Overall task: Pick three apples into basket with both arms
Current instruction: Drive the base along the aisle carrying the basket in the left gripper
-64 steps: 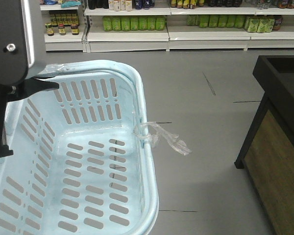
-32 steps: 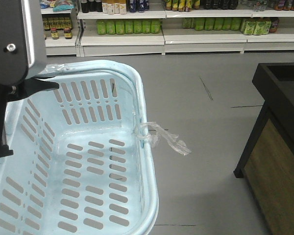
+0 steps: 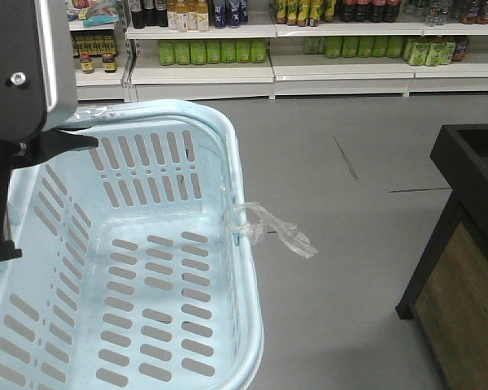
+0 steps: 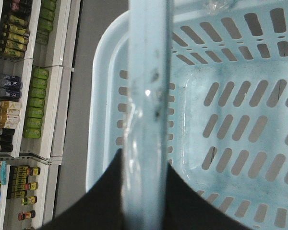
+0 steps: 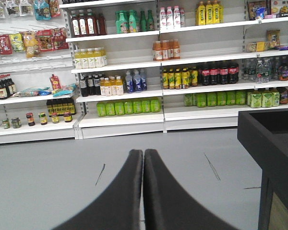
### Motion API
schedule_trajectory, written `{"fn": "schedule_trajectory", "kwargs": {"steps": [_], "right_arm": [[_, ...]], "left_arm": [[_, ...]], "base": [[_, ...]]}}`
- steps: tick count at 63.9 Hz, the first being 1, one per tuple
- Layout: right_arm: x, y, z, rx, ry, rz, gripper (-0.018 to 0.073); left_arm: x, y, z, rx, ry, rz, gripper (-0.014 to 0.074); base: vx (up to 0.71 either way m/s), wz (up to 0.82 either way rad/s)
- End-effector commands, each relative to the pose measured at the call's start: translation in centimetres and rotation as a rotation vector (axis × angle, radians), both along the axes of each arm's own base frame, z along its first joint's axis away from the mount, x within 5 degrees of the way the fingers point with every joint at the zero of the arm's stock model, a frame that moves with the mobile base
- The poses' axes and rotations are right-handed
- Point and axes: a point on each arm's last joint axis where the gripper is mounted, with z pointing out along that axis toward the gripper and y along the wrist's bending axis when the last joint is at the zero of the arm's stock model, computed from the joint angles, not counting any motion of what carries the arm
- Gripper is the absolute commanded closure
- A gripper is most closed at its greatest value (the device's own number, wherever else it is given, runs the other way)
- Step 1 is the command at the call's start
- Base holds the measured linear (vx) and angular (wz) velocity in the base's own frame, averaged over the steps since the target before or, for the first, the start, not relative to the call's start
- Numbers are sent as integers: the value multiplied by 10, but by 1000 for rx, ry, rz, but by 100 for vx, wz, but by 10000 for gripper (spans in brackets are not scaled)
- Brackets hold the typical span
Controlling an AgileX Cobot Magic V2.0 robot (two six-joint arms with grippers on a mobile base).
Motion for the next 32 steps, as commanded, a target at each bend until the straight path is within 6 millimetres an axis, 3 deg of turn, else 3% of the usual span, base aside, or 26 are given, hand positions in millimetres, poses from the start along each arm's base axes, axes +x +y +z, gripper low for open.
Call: {"fn": "schedule_trajectory", "kwargs": {"steps": [1,32], "right_arm": [[0,0,2,-8,-67,0,568],[0,0,2,-8,-67,0,568]], "left_arm": [[-4,3,19,-89,-99,-8,603],[-4,3,19,-89,-99,-8,603]], "base": [[19,3],[19,5]]}}
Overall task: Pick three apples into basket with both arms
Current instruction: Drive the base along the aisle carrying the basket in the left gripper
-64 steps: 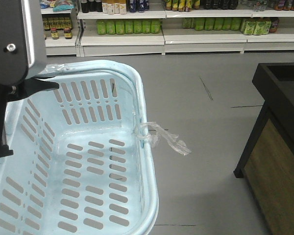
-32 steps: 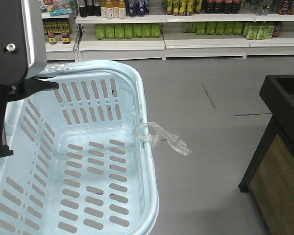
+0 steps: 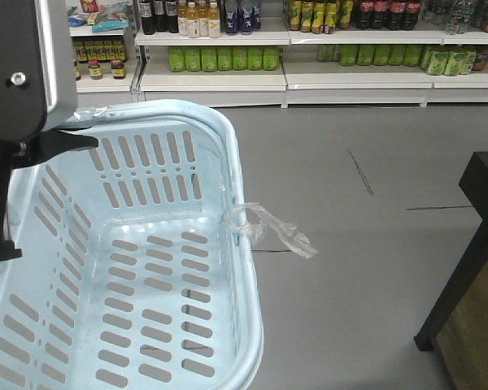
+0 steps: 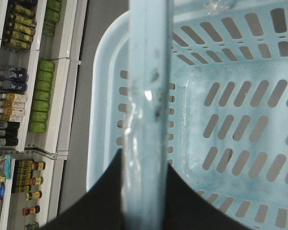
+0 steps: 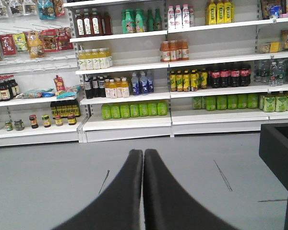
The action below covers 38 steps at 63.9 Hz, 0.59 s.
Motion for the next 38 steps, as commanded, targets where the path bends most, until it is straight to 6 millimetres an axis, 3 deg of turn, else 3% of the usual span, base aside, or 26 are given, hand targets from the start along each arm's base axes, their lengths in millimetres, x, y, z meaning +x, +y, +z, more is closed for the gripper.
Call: {"fn": "schedule_trajectory", "kwargs": {"steps": [1,38], "right_arm": [[0,0,2,-8,-67,0,568],[0,0,2,-8,-66,0,568]], "left_arm": [[-4,3,19,-89,-99,-8,603],[-4,3,19,-89,-99,-8,603]], "base": [[19,6],[16,5]]}}
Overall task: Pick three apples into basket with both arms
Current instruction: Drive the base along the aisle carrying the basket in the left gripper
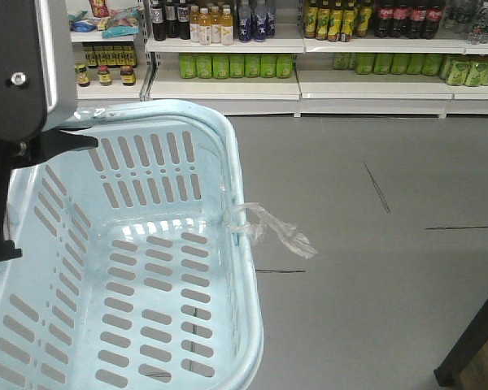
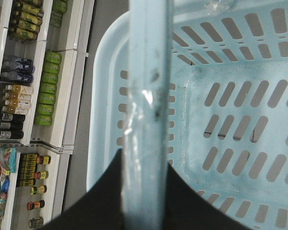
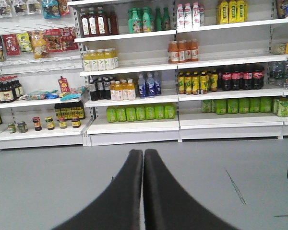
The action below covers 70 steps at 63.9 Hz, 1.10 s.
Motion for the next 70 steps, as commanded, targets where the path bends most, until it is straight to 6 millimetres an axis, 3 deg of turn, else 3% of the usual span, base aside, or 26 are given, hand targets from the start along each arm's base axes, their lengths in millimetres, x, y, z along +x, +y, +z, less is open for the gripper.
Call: {"fn": "schedule_trajectory", "kwargs": {"steps": [1,70], "right_arm": [[0,0,2,-8,-66,0,568],[0,0,2,-8,-66,0,568]], "left_arm": [[-4,3,19,-89,-99,-8,603],[-4,3,19,-89,-99,-8,603]], "base": [[12,5],[11,-1]]}}
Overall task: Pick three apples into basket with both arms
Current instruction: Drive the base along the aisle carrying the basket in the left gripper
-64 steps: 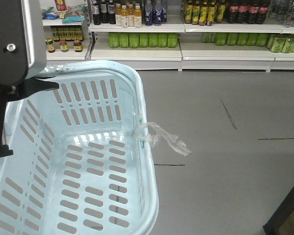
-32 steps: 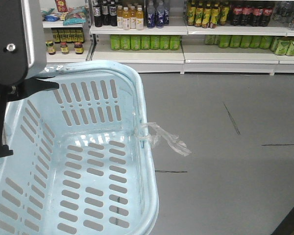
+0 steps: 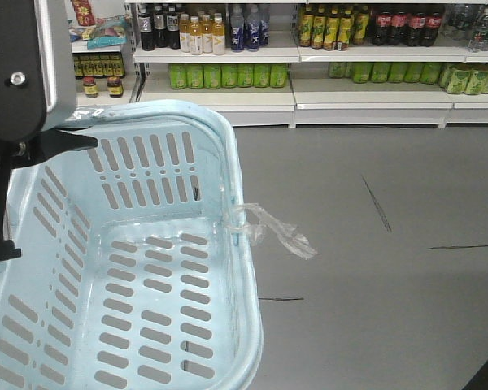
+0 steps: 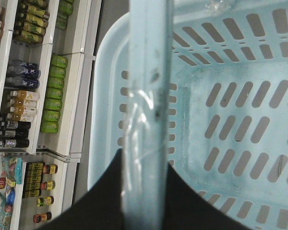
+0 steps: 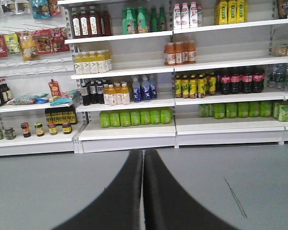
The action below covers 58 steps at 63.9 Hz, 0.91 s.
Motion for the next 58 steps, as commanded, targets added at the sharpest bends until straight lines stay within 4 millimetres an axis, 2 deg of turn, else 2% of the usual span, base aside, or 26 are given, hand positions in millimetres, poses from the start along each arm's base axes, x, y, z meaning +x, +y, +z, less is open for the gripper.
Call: {"fn": "schedule_trajectory", "kwargs": {"steps": [1,23,58], "right_arm": [[0,0,2,-8,-68,0,568],[0,0,2,-8,-68,0,568],[0,0,2,-8,-68,0,568]], "left_arm": [[-4,3,19,-89,-99,-8,603],[-4,3,19,-89,-99,-8,603],[-4,3,19,-89,-99,-8,603]], "base": [[14,-13],[13,-24],[10,-41]]}}
